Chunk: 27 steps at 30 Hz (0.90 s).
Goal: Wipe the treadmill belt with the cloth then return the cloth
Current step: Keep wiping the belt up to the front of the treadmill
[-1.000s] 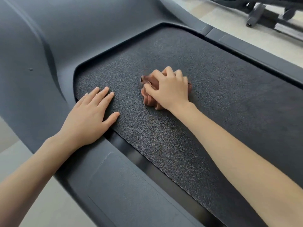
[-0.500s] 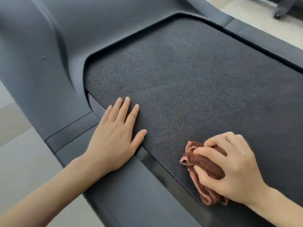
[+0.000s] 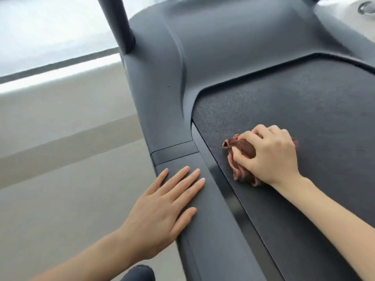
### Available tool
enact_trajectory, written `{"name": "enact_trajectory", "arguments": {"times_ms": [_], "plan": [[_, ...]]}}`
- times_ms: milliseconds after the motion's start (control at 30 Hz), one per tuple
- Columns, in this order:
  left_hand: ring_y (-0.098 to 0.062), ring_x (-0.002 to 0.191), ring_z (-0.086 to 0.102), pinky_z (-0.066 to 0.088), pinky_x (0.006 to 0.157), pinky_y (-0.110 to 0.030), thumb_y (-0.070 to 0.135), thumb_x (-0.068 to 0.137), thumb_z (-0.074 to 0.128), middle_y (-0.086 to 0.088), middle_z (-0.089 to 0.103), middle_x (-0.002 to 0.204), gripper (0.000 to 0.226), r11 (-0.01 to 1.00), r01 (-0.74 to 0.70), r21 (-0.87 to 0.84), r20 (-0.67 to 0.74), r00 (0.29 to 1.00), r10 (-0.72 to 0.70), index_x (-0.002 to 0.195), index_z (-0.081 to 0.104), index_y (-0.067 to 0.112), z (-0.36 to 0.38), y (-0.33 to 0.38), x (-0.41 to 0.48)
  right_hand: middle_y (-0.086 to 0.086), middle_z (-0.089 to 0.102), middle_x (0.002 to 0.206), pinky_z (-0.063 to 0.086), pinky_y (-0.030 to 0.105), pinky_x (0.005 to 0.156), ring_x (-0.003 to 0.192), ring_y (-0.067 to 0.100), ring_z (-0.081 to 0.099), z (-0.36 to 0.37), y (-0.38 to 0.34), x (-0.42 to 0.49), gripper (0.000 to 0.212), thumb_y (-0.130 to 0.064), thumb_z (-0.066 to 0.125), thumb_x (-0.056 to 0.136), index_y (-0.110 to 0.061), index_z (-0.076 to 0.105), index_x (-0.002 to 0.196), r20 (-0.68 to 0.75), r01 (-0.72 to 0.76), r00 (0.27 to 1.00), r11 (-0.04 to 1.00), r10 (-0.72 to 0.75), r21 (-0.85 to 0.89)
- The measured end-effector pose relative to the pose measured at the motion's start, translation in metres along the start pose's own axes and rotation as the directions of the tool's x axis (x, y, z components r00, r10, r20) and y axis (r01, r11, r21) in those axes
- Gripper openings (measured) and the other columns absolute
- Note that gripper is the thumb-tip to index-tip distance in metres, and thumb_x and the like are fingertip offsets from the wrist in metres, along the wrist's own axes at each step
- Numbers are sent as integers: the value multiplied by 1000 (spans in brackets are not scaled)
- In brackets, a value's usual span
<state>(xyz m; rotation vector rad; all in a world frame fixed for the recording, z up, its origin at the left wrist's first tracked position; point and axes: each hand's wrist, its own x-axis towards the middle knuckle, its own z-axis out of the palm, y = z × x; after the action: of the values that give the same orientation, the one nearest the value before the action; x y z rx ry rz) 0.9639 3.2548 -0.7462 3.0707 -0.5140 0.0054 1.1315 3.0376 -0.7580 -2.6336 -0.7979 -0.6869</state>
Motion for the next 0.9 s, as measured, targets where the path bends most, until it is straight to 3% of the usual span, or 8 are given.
{"name": "enact_trajectory", "arguments": {"times_ms": [100,233,333,433,633,900], "plan": [[-16,143,23,19,108,-41,44,102,18,8,27,155,52,991,116,66,15,993,-117,148,30,25,-8,-7,-21,6,61,75,41,37,66,68,32,54,18,-14,36,42,-53,46,79,-17,69,79,32,28,999,998,-30,58],[-20,134,41,25,108,-40,49,99,21,4,36,151,52,955,248,161,58,964,-260,148,28,34,-16,-20,-49,4,60,71,44,38,66,65,31,52,27,-58,56,44,-55,45,76,-17,69,75,30,108,993,967,-118,229],[-18,123,54,39,103,-39,53,97,22,2,51,140,53,889,407,211,69,901,-429,143,39,31,-21,-37,-75,3,60,71,45,38,65,64,29,50,25,-98,58,43,-55,46,76,-18,69,75,36,202,974,929,-224,309],[-16,116,59,41,98,-39,54,95,23,3,59,131,54,818,532,217,67,828,-557,135,51,29,-27,-57,-106,1,59,71,44,38,63,64,28,49,22,-136,56,41,-53,47,77,-18,69,76,17,348,927,874,-375,340],[-20,117,59,44,98,-44,51,89,34,0,60,130,53,694,708,130,-70,705,-706,131,55,26,-37,-101,-164,-2,57,72,39,34,64,64,25,47,24,-216,55,40,-53,47,77,-19,67,74,32,424,884,831,-466,360],[-23,118,58,46,99,-46,51,87,35,-3,61,128,55,588,804,90,-101,595,-797,130,57,25,-33,-155,-263,-5,56,71,42,34,64,65,21,46,30,-359,61,36,-56,48,74,-24,65,72,105,502,813,780,-573,373]]}}
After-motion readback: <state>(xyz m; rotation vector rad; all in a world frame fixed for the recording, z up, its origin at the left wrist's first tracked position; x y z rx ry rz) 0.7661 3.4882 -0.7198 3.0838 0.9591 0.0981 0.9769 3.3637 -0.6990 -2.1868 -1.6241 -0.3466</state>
